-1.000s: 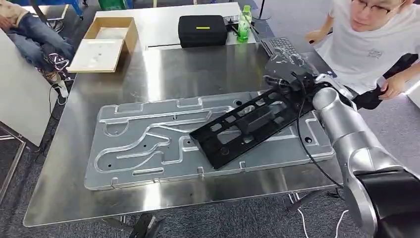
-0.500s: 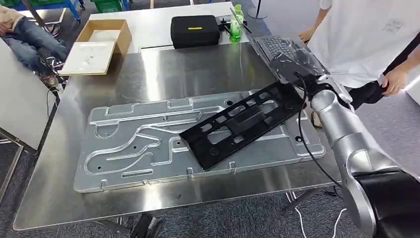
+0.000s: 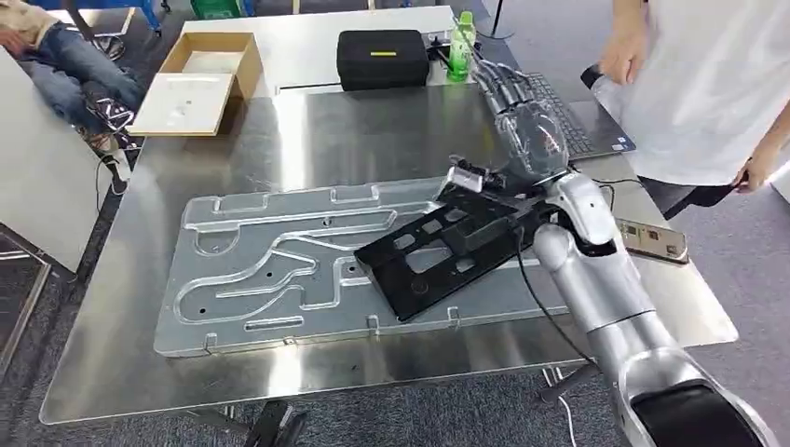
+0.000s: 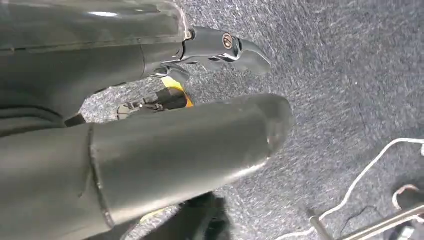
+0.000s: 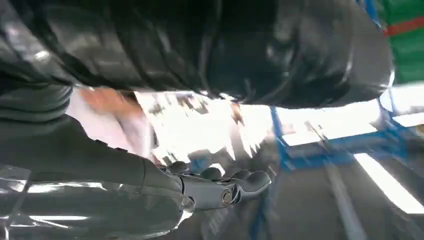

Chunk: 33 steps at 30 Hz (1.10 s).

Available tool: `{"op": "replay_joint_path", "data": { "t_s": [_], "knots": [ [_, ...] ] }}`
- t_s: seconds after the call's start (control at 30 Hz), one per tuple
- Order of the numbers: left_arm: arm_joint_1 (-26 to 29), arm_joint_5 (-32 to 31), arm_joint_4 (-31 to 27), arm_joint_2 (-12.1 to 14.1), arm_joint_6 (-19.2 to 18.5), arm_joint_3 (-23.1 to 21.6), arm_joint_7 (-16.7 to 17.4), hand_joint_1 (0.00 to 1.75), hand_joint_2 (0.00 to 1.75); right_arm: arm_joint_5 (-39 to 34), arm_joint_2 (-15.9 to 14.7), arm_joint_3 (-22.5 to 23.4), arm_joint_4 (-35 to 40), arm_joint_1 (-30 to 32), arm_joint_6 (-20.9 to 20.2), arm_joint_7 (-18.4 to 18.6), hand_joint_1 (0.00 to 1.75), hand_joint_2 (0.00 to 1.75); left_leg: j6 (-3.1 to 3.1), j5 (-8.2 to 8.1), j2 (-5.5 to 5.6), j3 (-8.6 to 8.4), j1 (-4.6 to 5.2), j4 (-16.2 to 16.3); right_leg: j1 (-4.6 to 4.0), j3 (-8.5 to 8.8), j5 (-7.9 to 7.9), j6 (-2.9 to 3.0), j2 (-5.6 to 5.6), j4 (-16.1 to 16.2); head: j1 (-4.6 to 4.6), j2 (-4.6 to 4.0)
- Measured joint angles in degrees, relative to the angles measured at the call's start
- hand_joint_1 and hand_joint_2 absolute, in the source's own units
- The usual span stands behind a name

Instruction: Take the parts from the cabinet and place them on the table.

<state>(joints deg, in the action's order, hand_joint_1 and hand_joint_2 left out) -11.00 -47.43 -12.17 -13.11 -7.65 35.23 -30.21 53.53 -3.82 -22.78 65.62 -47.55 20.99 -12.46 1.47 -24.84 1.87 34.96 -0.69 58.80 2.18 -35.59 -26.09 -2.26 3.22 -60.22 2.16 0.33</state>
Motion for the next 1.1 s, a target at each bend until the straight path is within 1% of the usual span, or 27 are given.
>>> {"op": "replay_joint_path", "data": {
  "t_s": [0.03, 0.13, 0.17, 0.2, 0.23, 0.3, 0.33, 0.37, 0.4, 0.43, 0.47, 0.5, 0.53, 0.63, 0.67, 0.7, 0.73, 0.77, 0.8, 0.83, 0.87, 0.9, 0.93, 0.97, 1.0, 1.03, 1.1],
  "knots": [
    [-0.2, 0.0, 0.0, 0.0, 0.0, 0.0, 0.0, 0.0, 0.0, 0.4, 0.3, -0.4, 1.0, 0.4, 0.2, 0.0, 0.0, 0.0, -0.38, -0.04, 0.47, 0.18, 0.18, 0.4, -0.59, -0.12, 0.4, 0.39, -0.43, 0.4, -0.04, 0.0],
    [0.0, 0.0, 0.0, -0.3, 0.0, 0.0, 0.0, 0.0, 0.0, 0.7, 0.4, -1.0, 3.1, 1.7, 0.5, 0.2, 0.0, 0.0, -1.4, 0.29, 1.58, 0.36, -0.01, -0.2, -0.9, -0.08, 0.33, 1.47, -1.99, 0.3, 0.0, 0.0],
    [0.1, 0.0, 0.0, -0.2, 0.0, 0.0, 0.0, 0.0, 0.0, 0.8, 0.4, -1.1, 3.6, 1.7, 0.5, 0.2, 0.0, 0.0, -1.63, -0.12, 1.28, 0.7, -0.13, 0.3, -0.42, 0.11, 0.66, 2.1, -2.57, 0.8, -0.02, 0.0],
    [0.1, 0.0, 0.0, -0.3, 0.0, 0.0, 0.0, 0.0, 0.0, 0.8, 0.5, -1.3, 4.0, 1.7, 0.5, 0.2, 0.0, 0.0, -1.82, -1.28, -0.01, 1.14, 0.03, 1.8, -0.46, 0.26, 0.64, 2.55, -3.02, 0.9, -0.06, 0.0],
    [0.0, 0.0, 0.0, -0.3, 0.0, 0.0, 0.0, 0.0, 0.0, 0.8, 0.6, -1.4, 4.3, 1.7, 0.6, 0.2, 0.0, 0.0, -1.97, -3.31, -0.66, 2.56, 0.02, 5.1, -0.51, 0.28, 0.58, 2.85, -3.36, 0.9, -0.09, 0.0],
    [0.0, 0.0, 0.0, -0.3, 0.0, -0.1, 0.0, 0.0, 0.0, 1.2, 0.7, -1.4, 4.6, 2.0, 0.7, 0.0, 0.0, 0.0, -2.21, -7.49, -1.13, 6.9, -0.06, 14.4, -0.85, 0.32, 0.46, 3.04, -4.3, 0.9, -0.07, 0.0],
    [0.0, 0.0, 0.0, -0.3, 0.0, -0.1, 0.0, 0.0, 0.0, 1.4, 0.7, -1.5, 4.6, 2.2, 0.7, -0.1, 0.0, 0.0, -2.25, -8.24, -1.22, 8.51, -0.05, 17.7, -0.99, 0.35, 0.39, 3.12, -4.88, 0.9, -0.09, 0.0],
    [0.2, 0.0, 0.0, -0.2, 0.0, 0.0, 0.1, 0.0, 0.0, 1.5, 0.7, -1.6, 4.6, 2.5, 0.9, -0.2, 0.0, 0.0, -2.22, -7.64, -1.3, 8.67, -0.05, 17.9, -1.09, 0.43, 0.33, 3.18, -5.37, 0.8, -0.07, 0.0],
    [0.3, 0.0, 0.0, -0.2, 0.0, 0.0, 0.1, 0.0, 0.0, 1.5, 0.7, -1.6, 4.7, 2.6, 1.0, -0.2, 0.0, 0.0, -2.08, -5.8, -1.42, 7.49, -0.03, 15.4, -1.2, 0.52, 0.24, 3.17, -5.89, 0.8, -0.09, 0.0],
    [0.3, 0.0, 0.0, -0.2, 0.0, 0.0, 0.1, 0.0, 0.0, 1.7, 0.7, -1.7, 4.9, 2.6, 1.0, -0.4, 0.0, 0.0, -1.84, -3.39, -1.73, 5.26, 0.0, 10.9, -1.26, 0.68, 0.12, 3.12, -6.39, 0.8, -0.09, 0.0],
    [0.3, 0.0, 0.0, -0.2, 0.0, 0.0, 0.1, 0.0, 0.0, 1.9, 0.7, -1.9, 5.0, 2.6, 1.1, -0.6, 0.0, 0.0, -1.47, -0.8, -2.72, 2.41, 0.09, 5.3, -1.33, 0.93, -0.05, 3.03, -6.92, 0.8, -0.09, 0.0],
    [0.2, 0.1, 0.0, -0.2, 0.0, 0.0, 0.1, 0.0, 0.0, 2.2, 0.8, -2.0, 5.0, 2.6, 1.3, -0.7, 0.0, 0.0, -0.96, -0.07, -5.49, 0.47, 0.41, 0.9, -1.46, 1.16, -0.24, 2.82, -7.42, 0.8, -0.09, 0.0],
    [0.1, 0.1, 0.0, -0.2, 0.0, 0.0, 0.1, 0.0, 0.0, 2.3, 0.8, -2.1, 5.0, 2.6, 1.5, -0.8, 0.0, 0.0, -0.74, -0.42, -6.17, -0.04, 1.19, 0.2, -1.96, 1.14, -0.41, 2.52, -7.69, 0.6, -0.09, 0.0],
    [0.3, 0.2, 0.0, -0.2, 0.0, 0.0, 0.0, 0.0, 0.0, 2.8, 1.1, -2.8, 5.0, 2.5, 1.7, -1.2, 0.0, 0.0, -0.01, -0.1, -3.97, 0.42, 1.05, 0.3, -2.02, 1.53, -0.41, 1.8, -9.56, 1.0, -0.06, 0.0],
    [0.4, 0.3, 0.0, -0.2, 0.0, 0.0, 0.0, 0.0, 0.0, 2.9, 1.2, -3.0, 5.0, 2.5, 1.8, -1.3, 0.0, 0.0, 0.44, 0.23, -3.33, 0.03, 0.86, -0.3, -1.99, 1.64, -0.7, 1.39, -9.99, 1.0, -0.07, 0.0],
    [0.5, 0.3, 0.0, -0.3, 0.0, 0.0, -0.1, 0.0, 0.0, 3.0, 1.2, -3.2, 4.9, 2.4, 2.0, -1.3, 0.0, 0.0, 0.78, 0.47, -2.86, -0.14, 0.61, -0.7, -1.44, 1.52, -1.54, 1.02, -7.72, 0.0, -0.04, 0.0],
    [0.4, 0.5, 0.0, -0.3, -0.1, 0.0, -0.1, 0.0, 0.0, 3.1, 1.2, -3.3, 4.9, 2.4, 2.2, -1.4, 0.0, 0.0, 1.11, 0.63, -2.36, -0.09, 0.46, -0.7, -1.39, 0.13, -3.47, 0.88, -5.17, -2.8, -0.04, 0.0],
    [0.3, 0.6, 0.0, -0.3, -0.2, 0.0, -0.1, 0.0, 0.0, 3.1, 1.2, -3.5, 4.8, 2.4, 2.4, -1.4, 0.0, 0.0, 1.32, 0.69, -1.77, -0.05, 0.44, -0.7, -1.41, -1.94, -5.73, 0.75, -4.08, -7.2, -0.02, 0.0],
    [0.3, 0.7, 0.0, -0.4, -0.2, 0.0, -0.2, 0.0, 0.0, 3.1, 1.2, -3.6, 4.6, 2.5, 2.5, -1.5, 0.0, 0.0, 1.42, 0.7, -1.12, -0.03, 0.45, -0.7, -1.4, -4.13, -7.63, 0.61, -3.69, -11.7, -0.04, 0.0],
    [0.5, 0.7, 0.0, -0.4, -0.2, 0.0, -0.2, 0.0, 0.0, 3.1, 1.2, -3.9, 4.4, 2.7, 2.7, -1.5, 0.0, 0.0, 1.43, 0.7, -0.34, -0.03, 0.5, -0.7, -1.41, -6.11, -8.61, 0.53, -3.52, -15.4, -0.04, 0.0],
    [0.7, 0.7, 0.0, -0.4, -0.2, 0.0, -0.2, 0.0, 0.0, 3.1, 1.2, -4.1, 4.2, 2.8, 2.7, -1.6, 0.0, 0.0, 1.42, 0.69, 0.46, -0.03, 0.51, -0.6, -1.41, -6.95, -8.08, 0.58, -3.45, -16.5, -0.04, 0.0],
    [0.8, 0.9, 0.0, -0.4, -0.2, 0.0, -0.1, 0.0, 0.0, 3.2, 1.2, -4.4, 4.0, 2.9, 2.8, -1.6, 0.0, 0.0, 1.41, 0.68, 1.19, -0.05, 0.51, -0.5, -1.41, -6.44, -6.33, 0.69, -3.41, -14.9, -0.04, 0.0],
    [0.8, 1.0, 0.0, -0.4, -0.2, 0.0, -0.2, 0.0, 0.0, 3.4, 1.2, -4.5, 3.9, 2.9, 3.0, -1.7, 0.0, 0.0, 1.35, 0.64, 1.97, -0.08, 0.51, -0.4, -1.39, -4.86, -3.78, 0.87, -3.22, -11.2, -0.04, 0.0],
    [0.8, 1.0, 0.0, -0.4, -0.2, 0.0, -0.2, 0.0, 0.0, 3.4, 1.2, -4.5, 3.8, 2.8, 3.1, -1.7, 0.0, 0.0, 1.26, 0.58, 2.79, -0.14, 0.51, -0.3, -1.39, -2.41, -0.86, 1.14, -2.49, -5.8, -0.04, 0.0],
    [0.8, 1.0, 0.0, -0.4, -0.2, 0.0, -0.2, 0.0, 0.0, 3.4, 1.2, -4.6, 3.8, 2.8, 3.2, -1.7, 0.0, 0.0, 1.12, 0.5, 3.42, -0.13, 0.47, -0.2, -1.37, -0.32, 1.09, 1.47, -0.33, -0.9, -0.04, 0.0],
    [0.8, 1.0, 0.0, -0.4, -0.2, 0.0, -0.2, 0.0, 0.0, 3.4, 1.2, -4.7, 3.7, 2.8, 3.4, -1.7, 0.0, 0.0, 0.73, 0.42, 3.8, 0.32, 0.8, 0.1, -1.11, 0.34, 0.29, 1.77, 1.92, 0.5, -0.07, 0.0],
    [0.8, 1.0, 0.0, -0.3, -0.2, 0.0, -0.2, 0.0, 0.0, 3.4, 1.2, -5.0, 3.7, 2.8, 3.6, -1.8, 0.0, 0.0, 0.08, 0.6, 4.81, 0.61, 0.2, -0.1, -1.54, 0.29, 0.32, 1.75, 0.82, 0.8, -0.09, 0.0]
  ]
}}
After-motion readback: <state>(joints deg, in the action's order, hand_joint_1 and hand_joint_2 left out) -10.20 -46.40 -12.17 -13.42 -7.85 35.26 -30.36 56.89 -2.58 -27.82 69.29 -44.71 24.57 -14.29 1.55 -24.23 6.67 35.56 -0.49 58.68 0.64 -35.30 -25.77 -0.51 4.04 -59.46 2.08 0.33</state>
